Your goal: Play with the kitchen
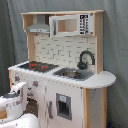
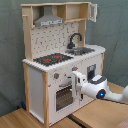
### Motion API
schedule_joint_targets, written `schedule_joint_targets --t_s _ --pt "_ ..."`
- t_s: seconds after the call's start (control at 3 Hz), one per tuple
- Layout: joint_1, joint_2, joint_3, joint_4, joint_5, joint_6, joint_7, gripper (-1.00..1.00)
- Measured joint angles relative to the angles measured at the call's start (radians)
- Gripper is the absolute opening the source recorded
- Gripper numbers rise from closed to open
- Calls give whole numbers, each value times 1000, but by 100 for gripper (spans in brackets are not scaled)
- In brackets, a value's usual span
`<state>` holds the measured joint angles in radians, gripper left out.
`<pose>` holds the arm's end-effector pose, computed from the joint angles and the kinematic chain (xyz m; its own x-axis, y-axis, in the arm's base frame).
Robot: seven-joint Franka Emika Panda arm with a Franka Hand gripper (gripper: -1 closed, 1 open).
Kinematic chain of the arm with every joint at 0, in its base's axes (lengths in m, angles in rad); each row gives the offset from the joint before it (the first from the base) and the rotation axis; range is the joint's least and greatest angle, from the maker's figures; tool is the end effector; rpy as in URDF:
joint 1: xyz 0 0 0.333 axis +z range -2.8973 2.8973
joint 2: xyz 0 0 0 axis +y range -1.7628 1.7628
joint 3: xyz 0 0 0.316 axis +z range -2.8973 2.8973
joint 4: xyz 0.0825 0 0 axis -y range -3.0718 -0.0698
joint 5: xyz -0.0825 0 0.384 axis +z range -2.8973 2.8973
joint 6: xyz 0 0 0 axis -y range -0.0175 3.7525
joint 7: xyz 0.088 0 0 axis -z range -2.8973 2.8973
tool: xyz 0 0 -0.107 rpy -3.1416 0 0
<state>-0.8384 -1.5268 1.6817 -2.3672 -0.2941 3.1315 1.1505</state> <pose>0.3445 0.4226 0.2513 0.1269 0.6843 0.7180 0.0195 -0.7255 0.6880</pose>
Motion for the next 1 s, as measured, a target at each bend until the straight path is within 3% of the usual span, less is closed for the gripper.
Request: schedule_joint_targets --t_s 0.33,0.67,1.0 --pt "0 0 0 0 0 -2 0 -100" --pt "31 -2 -21 1 -5 -72 -2 -100" --pt "52 -10 10 2 -6 -116 13 -100"
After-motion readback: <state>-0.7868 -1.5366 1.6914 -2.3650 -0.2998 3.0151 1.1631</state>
